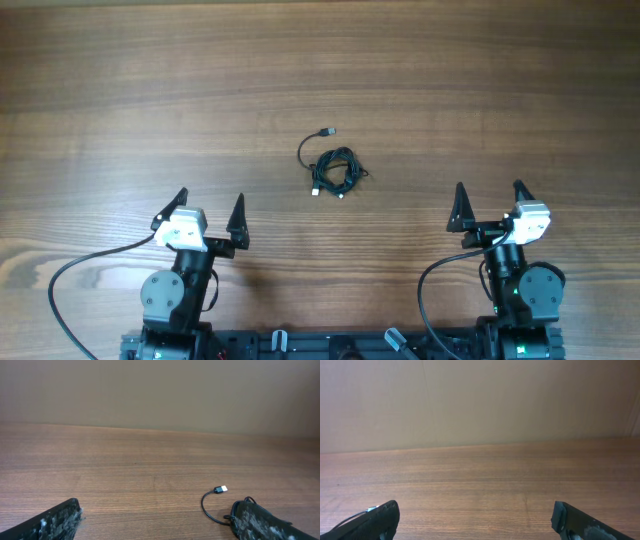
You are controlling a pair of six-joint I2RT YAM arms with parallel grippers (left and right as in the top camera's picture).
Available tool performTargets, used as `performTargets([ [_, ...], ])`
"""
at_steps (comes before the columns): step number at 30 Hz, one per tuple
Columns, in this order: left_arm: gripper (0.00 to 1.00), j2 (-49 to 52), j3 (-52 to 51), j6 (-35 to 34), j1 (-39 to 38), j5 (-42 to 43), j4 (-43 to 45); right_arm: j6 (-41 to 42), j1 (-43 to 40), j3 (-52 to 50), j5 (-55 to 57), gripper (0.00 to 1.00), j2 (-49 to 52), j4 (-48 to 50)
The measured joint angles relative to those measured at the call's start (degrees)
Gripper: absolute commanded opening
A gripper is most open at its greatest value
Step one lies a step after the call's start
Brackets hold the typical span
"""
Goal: Untangle cables
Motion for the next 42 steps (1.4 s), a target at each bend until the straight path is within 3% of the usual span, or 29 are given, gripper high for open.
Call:
performTargets([
  [10, 1.0, 0.0, -0.1, -3.0, 0.0, 1.3, 2.5, 0.0, 0.0, 0.0, 0.0, 1.0, 0.0, 0.0],
  [30, 1.0, 0.9, 5.8, -8.9, 0.0, 3.8, -2.4, 0.0, 0.0, 0.0, 0.0, 1.0, 0.0, 0.0],
  [42, 1.0, 21.4, 23.0, -9.6, 0.0, 11.4, -6.3, 0.0, 0.0, 0.0, 0.0, 1.0, 0.1, 0.0],
])
